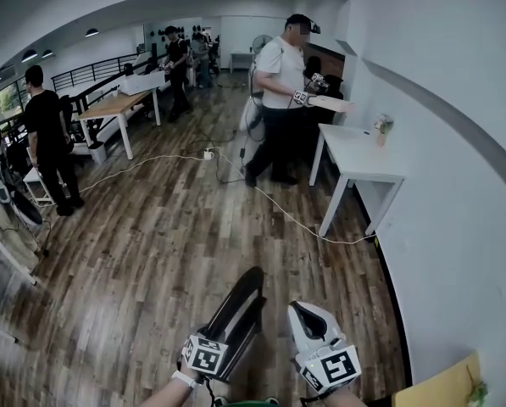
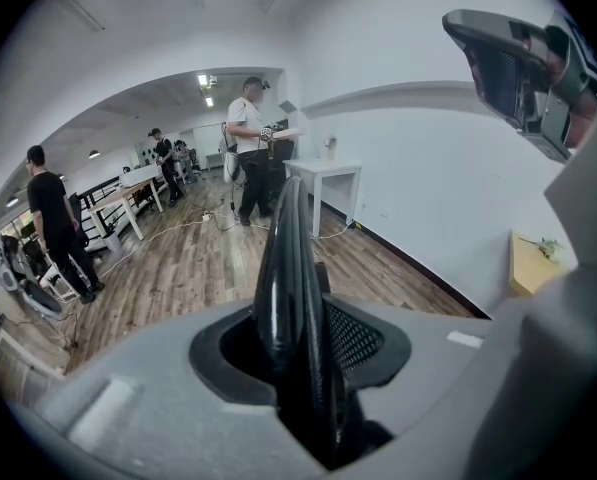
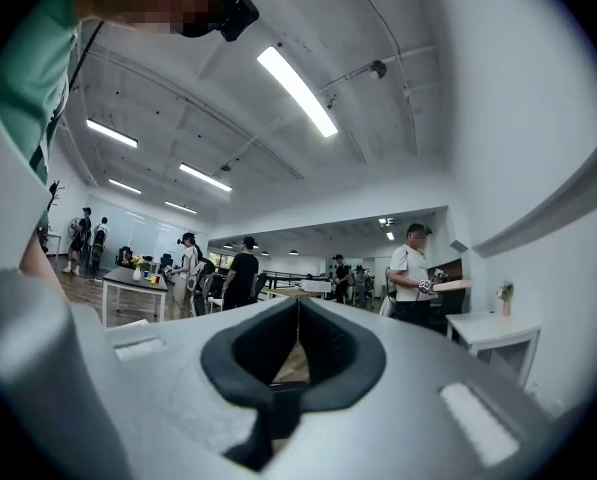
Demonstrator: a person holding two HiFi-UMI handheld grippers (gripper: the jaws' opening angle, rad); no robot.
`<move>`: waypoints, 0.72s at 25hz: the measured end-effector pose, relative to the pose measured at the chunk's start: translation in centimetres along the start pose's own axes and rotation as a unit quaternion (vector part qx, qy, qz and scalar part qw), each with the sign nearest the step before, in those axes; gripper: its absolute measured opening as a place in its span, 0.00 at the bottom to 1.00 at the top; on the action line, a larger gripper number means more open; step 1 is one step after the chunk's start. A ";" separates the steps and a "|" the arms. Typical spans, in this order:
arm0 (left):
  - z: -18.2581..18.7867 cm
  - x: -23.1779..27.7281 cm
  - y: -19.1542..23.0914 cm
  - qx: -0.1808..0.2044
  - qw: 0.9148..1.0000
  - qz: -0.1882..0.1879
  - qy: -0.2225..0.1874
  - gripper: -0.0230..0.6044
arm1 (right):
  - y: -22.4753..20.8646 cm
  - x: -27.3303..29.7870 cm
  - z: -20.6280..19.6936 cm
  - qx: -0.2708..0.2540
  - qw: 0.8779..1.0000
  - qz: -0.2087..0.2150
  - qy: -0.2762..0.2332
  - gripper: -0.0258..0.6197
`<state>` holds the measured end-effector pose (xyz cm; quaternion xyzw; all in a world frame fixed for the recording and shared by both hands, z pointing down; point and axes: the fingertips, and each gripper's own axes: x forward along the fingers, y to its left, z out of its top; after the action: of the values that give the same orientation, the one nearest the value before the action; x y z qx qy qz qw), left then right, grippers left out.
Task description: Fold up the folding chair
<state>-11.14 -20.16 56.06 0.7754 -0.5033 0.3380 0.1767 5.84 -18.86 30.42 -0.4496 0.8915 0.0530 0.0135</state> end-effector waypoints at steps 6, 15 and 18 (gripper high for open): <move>-0.1 -0.1 -0.5 0.000 1.000 -0.006 0.005 0.26 | -0.2 0.2 0.5 0.001 1.000 -0.001 -0.007 0.05; 0.3 0.0 -1.0 0.000 1.000 -0.011 0.002 0.26 | -0.5 0.2 1.4 -0.015 1.000 -0.007 -0.022 0.04; 0.1 -0.1 -1.2 -0.001 1.000 -0.013 0.005 0.26 | -0.3 0.2 1.4 -0.019 1.000 -0.005 -0.021 0.04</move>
<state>-9.99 -19.67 56.00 0.7801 -0.4924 0.3392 0.1840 5.95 -19.05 28.97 -0.4534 0.8875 0.0791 0.0238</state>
